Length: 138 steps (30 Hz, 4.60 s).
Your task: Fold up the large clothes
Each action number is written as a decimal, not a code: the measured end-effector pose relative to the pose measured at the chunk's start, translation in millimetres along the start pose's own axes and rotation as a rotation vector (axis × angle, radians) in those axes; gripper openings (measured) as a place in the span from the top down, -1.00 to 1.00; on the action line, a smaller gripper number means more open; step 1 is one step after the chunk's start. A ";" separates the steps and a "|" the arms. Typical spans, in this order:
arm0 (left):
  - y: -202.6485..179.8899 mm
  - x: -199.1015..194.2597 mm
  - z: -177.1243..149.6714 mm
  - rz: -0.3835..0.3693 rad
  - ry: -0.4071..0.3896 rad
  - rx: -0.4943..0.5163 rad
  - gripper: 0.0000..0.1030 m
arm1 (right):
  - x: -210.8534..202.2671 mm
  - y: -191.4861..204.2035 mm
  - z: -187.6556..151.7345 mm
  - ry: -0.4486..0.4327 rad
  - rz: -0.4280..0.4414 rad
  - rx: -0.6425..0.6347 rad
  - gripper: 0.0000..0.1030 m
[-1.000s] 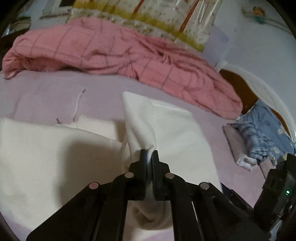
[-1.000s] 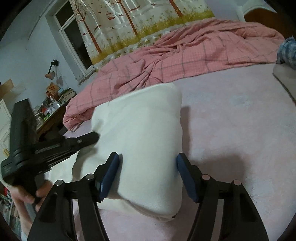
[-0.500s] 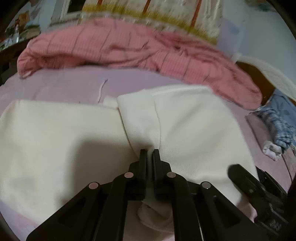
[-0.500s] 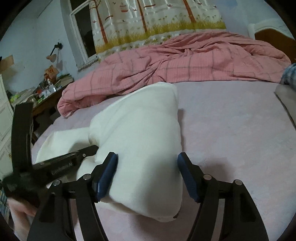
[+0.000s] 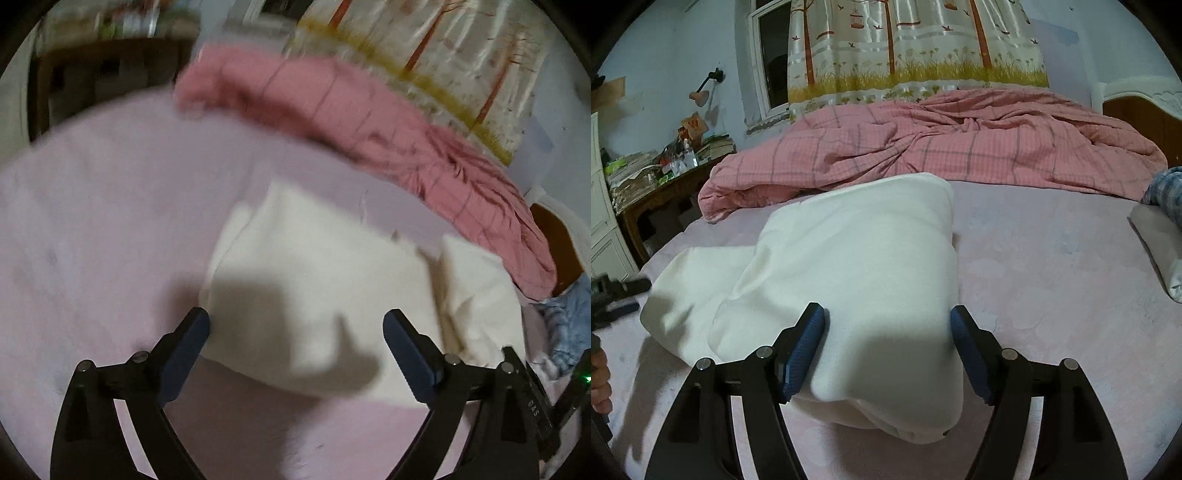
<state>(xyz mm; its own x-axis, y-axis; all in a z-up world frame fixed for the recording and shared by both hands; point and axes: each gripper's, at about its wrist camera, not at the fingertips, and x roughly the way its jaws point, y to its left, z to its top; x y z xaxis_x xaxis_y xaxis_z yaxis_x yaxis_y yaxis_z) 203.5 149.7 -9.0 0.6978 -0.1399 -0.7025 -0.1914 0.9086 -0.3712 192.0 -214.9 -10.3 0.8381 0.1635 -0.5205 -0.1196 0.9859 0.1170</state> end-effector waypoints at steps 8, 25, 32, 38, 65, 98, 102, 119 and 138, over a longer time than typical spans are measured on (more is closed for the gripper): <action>39.8 37.8 -2.6 -0.118 0.078 -0.139 -0.82 | -0.5 -0.5 -0.5 -0.001 0.001 0.002 -0.42; -160.8 -70.9 14.7 -0.288 -0.349 0.362 0.73 | -3.8 -1.8 -0.6 -0.009 -0.047 0.004 -0.42; -240.2 -55.9 -21.0 -0.404 -0.315 0.535 0.73 | -1.3 -24.3 0.5 0.022 0.019 0.086 -0.42; -262.6 -25.0 -44.1 -0.503 -0.237 0.529 0.73 | -19.2 -76.7 6.7 -0.026 0.019 0.292 -0.34; -268.4 -13.1 -122.1 -0.470 -0.105 0.780 -0.23 | 11.9 -112.5 30.7 0.025 0.175 0.327 -0.34; -156.0 78.2 -19.9 -0.479 0.128 0.178 -0.94 | 62.0 -139.7 -8.5 0.172 0.550 0.676 -0.60; -150.7 93.3 -25.0 -0.549 0.219 0.107 -1.00 | 67.9 -142.8 -18.0 0.172 0.582 0.719 -0.41; -146.2 69.3 -22.1 -0.659 0.177 0.054 -0.66 | 39.2 -121.7 1.9 0.080 0.527 0.613 -0.33; -524.5 -16.9 -3.9 -1.138 0.231 0.293 -0.67 | -263.2 -333.1 146.4 -0.342 0.130 0.541 -0.33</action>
<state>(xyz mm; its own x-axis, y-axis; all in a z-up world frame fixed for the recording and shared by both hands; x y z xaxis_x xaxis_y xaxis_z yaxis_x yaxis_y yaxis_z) 289.5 -326.0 195.1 0.2187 -0.9618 -0.1645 0.6407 0.2687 -0.7192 89.2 -591.6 211.6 0.9676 0.1718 -0.1850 -0.0219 0.7872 0.6163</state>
